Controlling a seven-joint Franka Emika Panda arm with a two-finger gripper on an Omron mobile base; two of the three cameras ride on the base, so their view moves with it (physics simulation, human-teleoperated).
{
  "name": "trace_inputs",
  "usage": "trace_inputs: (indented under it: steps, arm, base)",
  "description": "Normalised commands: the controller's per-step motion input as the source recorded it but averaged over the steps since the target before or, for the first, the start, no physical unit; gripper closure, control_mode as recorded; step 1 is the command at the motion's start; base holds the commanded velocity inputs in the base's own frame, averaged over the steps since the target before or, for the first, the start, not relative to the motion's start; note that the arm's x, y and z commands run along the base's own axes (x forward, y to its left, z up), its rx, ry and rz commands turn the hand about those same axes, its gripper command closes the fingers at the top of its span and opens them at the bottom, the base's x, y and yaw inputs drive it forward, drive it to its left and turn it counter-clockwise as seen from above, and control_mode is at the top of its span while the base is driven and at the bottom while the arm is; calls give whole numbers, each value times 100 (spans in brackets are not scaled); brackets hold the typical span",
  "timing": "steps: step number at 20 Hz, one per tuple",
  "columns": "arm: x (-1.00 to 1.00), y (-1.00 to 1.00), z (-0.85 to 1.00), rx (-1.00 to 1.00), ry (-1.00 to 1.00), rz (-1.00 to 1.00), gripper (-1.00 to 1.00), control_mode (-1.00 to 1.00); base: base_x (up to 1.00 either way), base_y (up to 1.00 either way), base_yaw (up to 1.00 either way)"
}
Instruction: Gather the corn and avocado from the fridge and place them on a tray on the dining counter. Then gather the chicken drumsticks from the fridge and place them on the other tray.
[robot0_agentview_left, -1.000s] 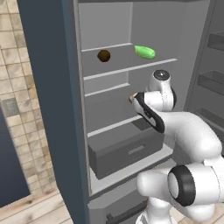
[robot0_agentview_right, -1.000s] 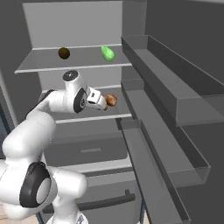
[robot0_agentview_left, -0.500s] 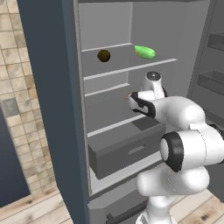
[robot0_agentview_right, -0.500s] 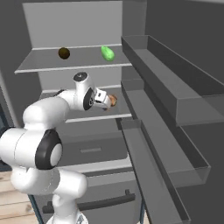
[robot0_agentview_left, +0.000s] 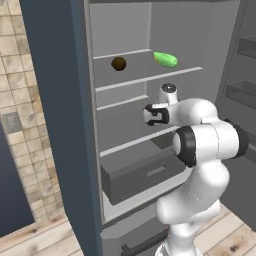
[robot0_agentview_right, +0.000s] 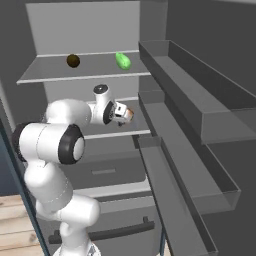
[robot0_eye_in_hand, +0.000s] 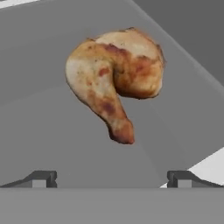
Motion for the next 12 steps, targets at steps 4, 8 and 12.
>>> trace_inputs:
  steps: [4, 8, 12]
  arm:
    - [52, -11, -23, 0, 4, 7, -100, -100]
    - [51, -6, -26, 0, 3, 5, -100, -100]
    - [56, 0, -29, 0, 1, 1, -100, -100]
  base:
    - [0, 0, 0]
    - [0, 0, 0]
    - [0, 0, 0]
